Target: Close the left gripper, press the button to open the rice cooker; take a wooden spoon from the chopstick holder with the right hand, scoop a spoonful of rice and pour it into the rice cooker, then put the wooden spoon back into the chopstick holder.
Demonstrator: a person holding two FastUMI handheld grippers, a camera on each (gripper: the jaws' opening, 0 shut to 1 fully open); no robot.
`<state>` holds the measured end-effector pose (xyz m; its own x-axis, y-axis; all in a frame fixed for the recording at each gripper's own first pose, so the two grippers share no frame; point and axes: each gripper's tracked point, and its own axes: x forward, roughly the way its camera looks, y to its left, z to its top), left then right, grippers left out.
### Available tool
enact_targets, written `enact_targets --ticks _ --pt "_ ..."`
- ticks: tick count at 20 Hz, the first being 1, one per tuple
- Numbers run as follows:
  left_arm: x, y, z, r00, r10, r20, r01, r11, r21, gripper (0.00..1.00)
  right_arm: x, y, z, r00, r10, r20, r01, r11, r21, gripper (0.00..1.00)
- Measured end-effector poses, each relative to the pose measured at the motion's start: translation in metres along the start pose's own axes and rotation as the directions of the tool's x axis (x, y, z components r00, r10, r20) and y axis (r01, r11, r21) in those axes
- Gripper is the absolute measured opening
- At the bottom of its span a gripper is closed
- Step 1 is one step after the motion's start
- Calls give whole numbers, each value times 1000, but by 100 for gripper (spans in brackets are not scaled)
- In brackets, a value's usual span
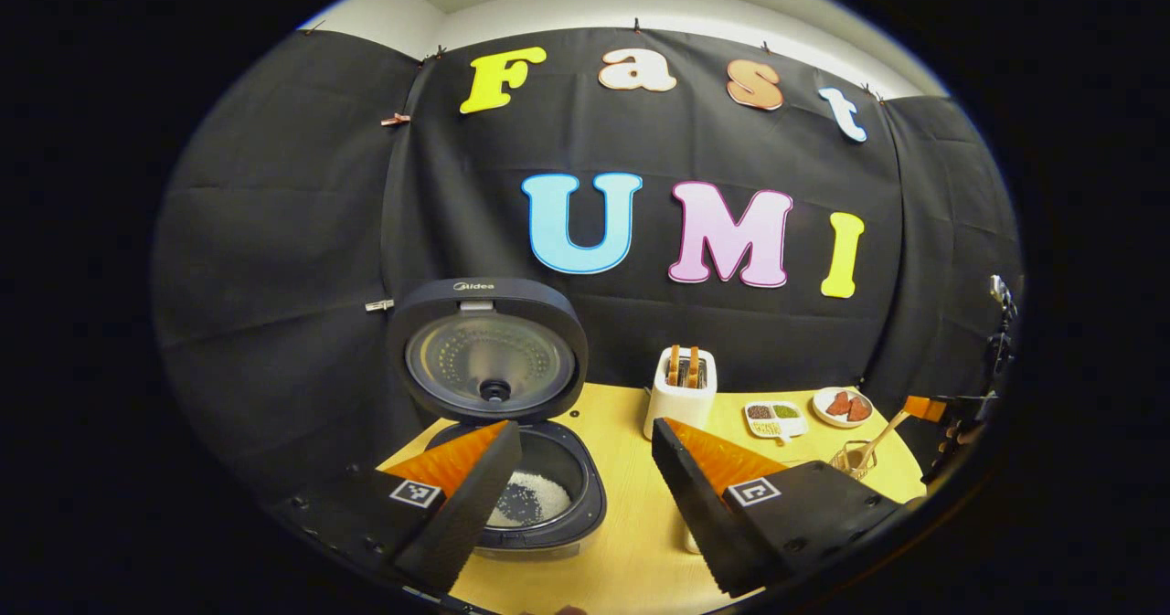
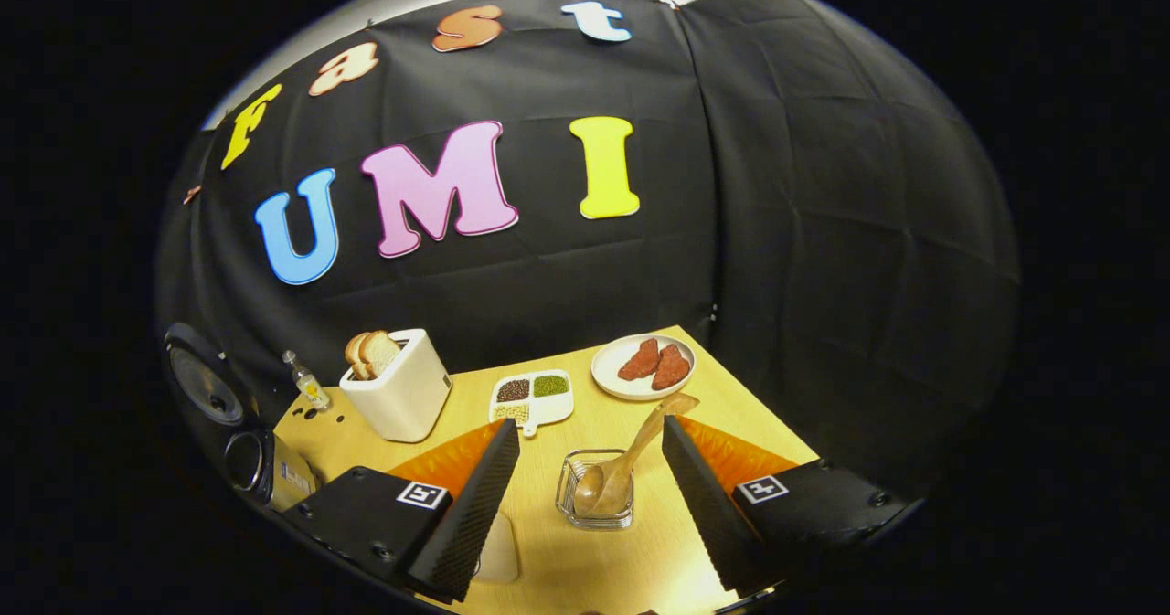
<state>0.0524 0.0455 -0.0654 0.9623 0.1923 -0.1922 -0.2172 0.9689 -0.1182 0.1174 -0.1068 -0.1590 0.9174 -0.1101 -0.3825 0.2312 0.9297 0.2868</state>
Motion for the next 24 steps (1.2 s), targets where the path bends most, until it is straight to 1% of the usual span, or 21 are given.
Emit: enact_targets --ticks 3,8,11,14,15,17,18,19,20,21,22,23,24 --pt "1 -11 -5 1000 21 -20 -21 1000 0 98 23 -17 -16 998 -15 -55 16 1000 21 99" --pt "-6 -25 -16 997 65 -50 -65 998 -1 98 65 -33 -40 991 -11 -136 20 998 65 99" --pt "-12 -29 -31 992 93 -90 -93 996 10 98 91 -40 -60 977 -15 -212 42 991 127 99" --pt "-21 -37 -47 986 101 -135 -100 995 14 98 111 -43 -66 973 -12 -230 61 976 207 99" --pt "-22 -39 -51 984 101 -147 -100 995 17 98 117 -44 -69 971 -6 -237 63 971 232 97" --pt "-24 -43 -57 979 107 -172 -107 994 6 98 124 -43 -78 964 8 -267 66 962 266 96" --pt "-25 -46 -55 980 104 -171 -107 994 -8 98 127 -44 -80 962 2 -273 75 960 269 93" --pt "-26 -48 -53 981 104 -165 -108 994 -18 98 131 -47 -81 962 -2 -274 80 959 274 72" --pt "-24 -51 -52 982 106 -159 -111 994 -19 98 133 -48 -81 962 -8 -275 88 955 282 66" --pt "-24 -53 -52 982 106 -157 -110 994 -16 98 136 -49 -81 960 -9 -278 94 951 294 49" --pt "-25 -56 -54 982 103 -157 -106 994 -14 97 136 -47 -82 959 -5 -284 95 948 305 41" --pt "-25 -59 -54 983 96 -158 -100 995 -17 98 139 -46 -83 958 1 -286 94 943 320 39" --pt "-26 -62 -56 983 90 -160 -94 995 -20 98 137 -45 -82 956 7 -293 95 938 333 32"
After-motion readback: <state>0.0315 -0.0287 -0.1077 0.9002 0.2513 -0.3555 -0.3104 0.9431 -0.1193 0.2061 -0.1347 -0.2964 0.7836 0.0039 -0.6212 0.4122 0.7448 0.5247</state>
